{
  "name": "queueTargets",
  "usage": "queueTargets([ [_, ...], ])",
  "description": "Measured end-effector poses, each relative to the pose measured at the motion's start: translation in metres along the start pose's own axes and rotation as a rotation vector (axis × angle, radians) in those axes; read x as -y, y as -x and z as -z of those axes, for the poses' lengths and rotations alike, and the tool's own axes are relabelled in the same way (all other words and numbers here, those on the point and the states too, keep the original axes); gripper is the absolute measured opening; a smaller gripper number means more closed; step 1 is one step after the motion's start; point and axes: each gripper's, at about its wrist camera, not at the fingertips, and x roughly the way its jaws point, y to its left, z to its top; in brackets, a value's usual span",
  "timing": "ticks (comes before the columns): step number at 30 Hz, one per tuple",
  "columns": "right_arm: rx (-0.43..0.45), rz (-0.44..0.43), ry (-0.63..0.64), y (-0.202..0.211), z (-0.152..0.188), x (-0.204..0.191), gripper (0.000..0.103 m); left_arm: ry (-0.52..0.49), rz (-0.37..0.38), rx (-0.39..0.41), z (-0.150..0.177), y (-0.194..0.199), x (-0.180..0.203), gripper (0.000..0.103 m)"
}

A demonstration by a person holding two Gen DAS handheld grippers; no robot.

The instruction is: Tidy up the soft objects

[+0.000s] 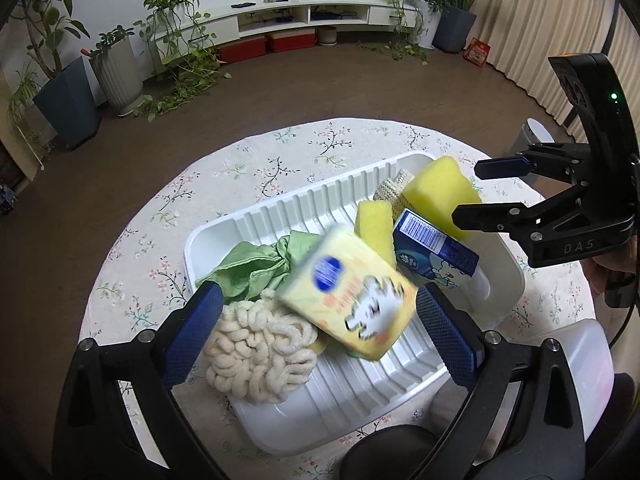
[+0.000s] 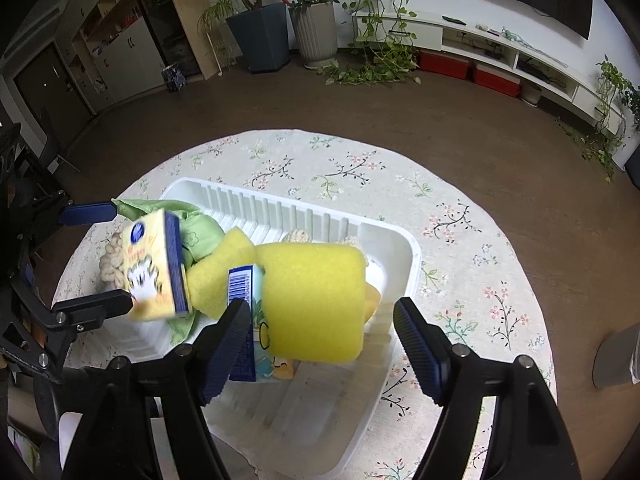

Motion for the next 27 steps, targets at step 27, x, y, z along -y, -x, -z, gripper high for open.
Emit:
queueTargets([
  [27, 0.251, 0.013, -0.026, 0.143, 0.086, -0.042, 0.103, 0.2, -0.145, 0.358, 0.086, 0.15, 0.039, 0.103],
])
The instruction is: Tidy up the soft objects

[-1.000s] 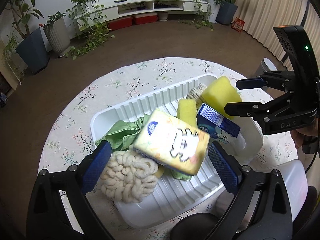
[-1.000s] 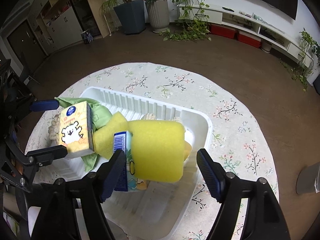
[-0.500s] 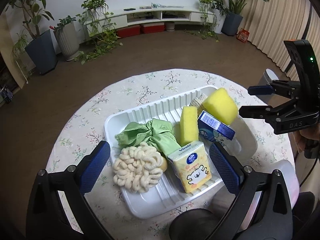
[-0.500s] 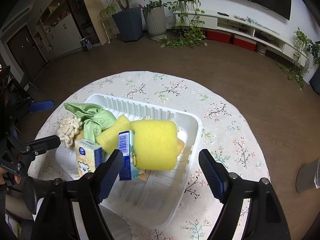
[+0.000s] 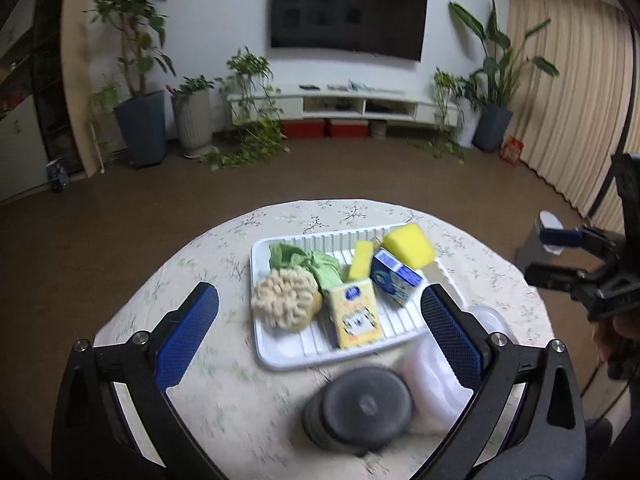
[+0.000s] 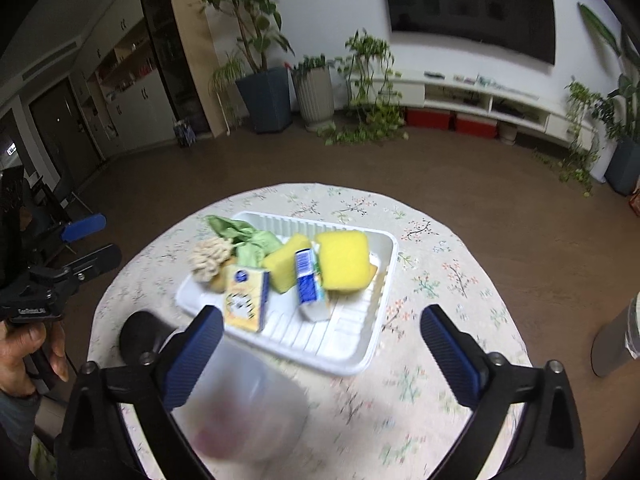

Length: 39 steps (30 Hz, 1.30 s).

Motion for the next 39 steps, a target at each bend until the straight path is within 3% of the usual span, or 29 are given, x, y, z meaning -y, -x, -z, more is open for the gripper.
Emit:
queueTargets([
  [8, 0.107, 0.082, 0.002, 0.058, 0.073, -0.049, 0.103, 0.075, -0.04, 0.056, 0.057, 0.053, 0.023, 0.103],
  [17, 0.169, 0.12, -0.054, 0.094, 0.145, -0.09, 0.103, 0.142, -0.093, 0.026, 0.114, 0.088, 0.034, 0.103],
  [26, 0.224, 0.195, -0.035, 0.119, 0.17, -0.125, 0.103, 0.163, -0.132, 0.039, 0.147, 0.121, 0.041, 0.103],
  [39, 0.197, 0.201, -0.027, 0.13, 0.181, -0.138, 0.103, 0.18, -0.143, 0.028, 0.167, 0.13, 0.041, 0.103],
])
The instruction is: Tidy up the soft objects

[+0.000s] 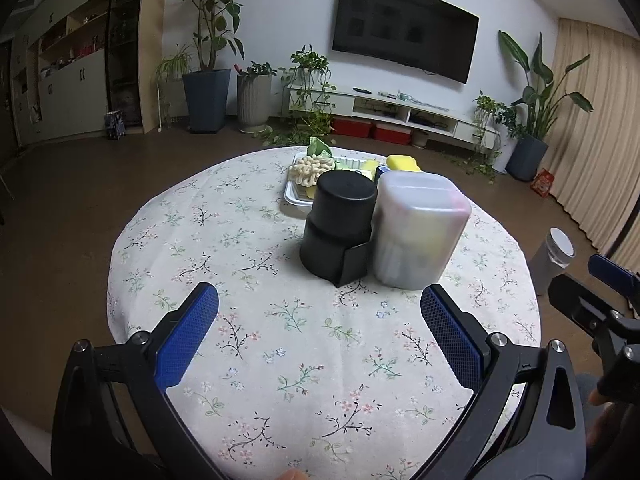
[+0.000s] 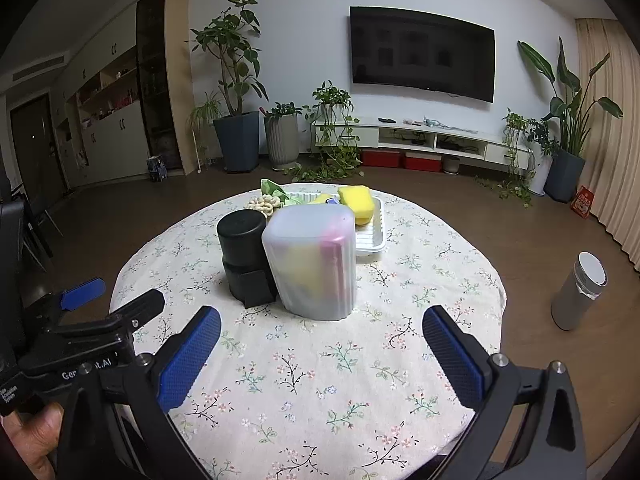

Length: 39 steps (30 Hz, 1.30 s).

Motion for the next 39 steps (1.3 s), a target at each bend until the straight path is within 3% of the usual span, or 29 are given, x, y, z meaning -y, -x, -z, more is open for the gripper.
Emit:
queueTargets([
  [8, -0.002, 0.0, 0.001, 0.002, 0.002, -0.001, 0.103, -0.056, -0.052, 0.041, 0.004, 0.009, 0.014, 0.103],
  [18, -0.005, -0.003, -0.003, 0.004, 0.004, -0.002, 0.103, -0.035, -0.039, 0.026, 0.005, 0.006, 0.013, 0.103],
  [25, -0.014, -0.004, -0.007, 0.003, 0.011, -0.005, 0.103, -0.059, -0.093, 0.018, 0.003, 0.006, 0.018, 0.103],
  [39, -0.02, -0.004, -0.012, -0.001, 0.014, -0.001, 0.103, -0.053, -0.088, 0.019, 0.001, 0.006, 0.018, 0.103],
])
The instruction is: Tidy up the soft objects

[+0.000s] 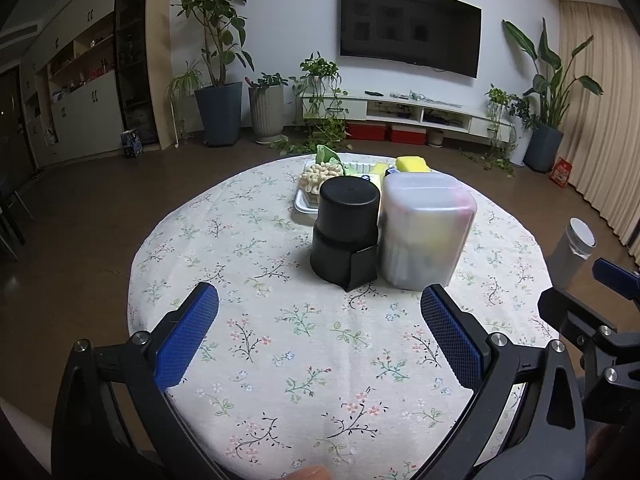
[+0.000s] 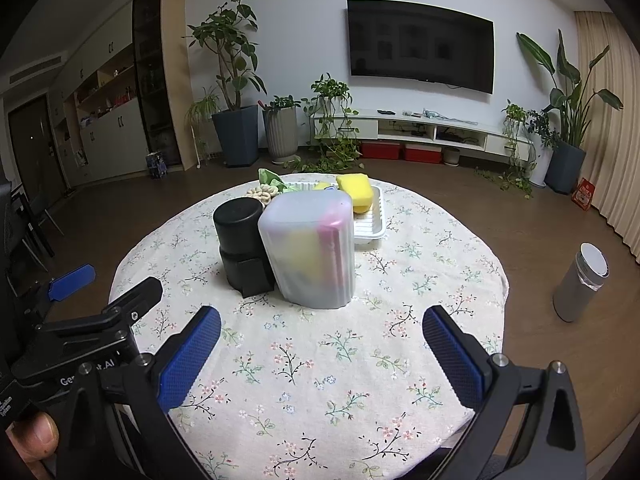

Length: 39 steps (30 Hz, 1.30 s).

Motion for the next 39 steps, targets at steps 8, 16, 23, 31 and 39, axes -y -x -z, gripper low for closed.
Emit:
queueTargets([
  [8, -0.003, 0.003, -0.003, -0.0025, -0.0011, 0.0017, 0.103, -0.006, -0.028, -0.011, 0.0008, -0.0017, 0.0015, 0.103],
  [16, -0.004, 0.004, -0.004, -0.0029, -0.0002, 0.002, 0.103, -0.003, -0.028, -0.014, 0.0014, -0.0017, 0.0025, 0.103],
  [23, -0.005, 0.003, -0.004, -0.0031, -0.0005, 0.0026, 0.103, 0.015, -0.02, -0.017, 0.0034, -0.0039, 0.0007, 0.103],
  [31, -0.006, 0.003, -0.003, -0.0028, 0.0005, 0.0023, 0.103, 0.007, -0.017, -0.024, 0.004, -0.0061, 0.0033, 0.103],
  [39, -0.007, 0.002, -0.004, -0.0041, 0.0007, 0.0042, 0.103, 0.009, -0.008, -0.038, 0.0058, -0.0091, 0.0059, 0.103],
])
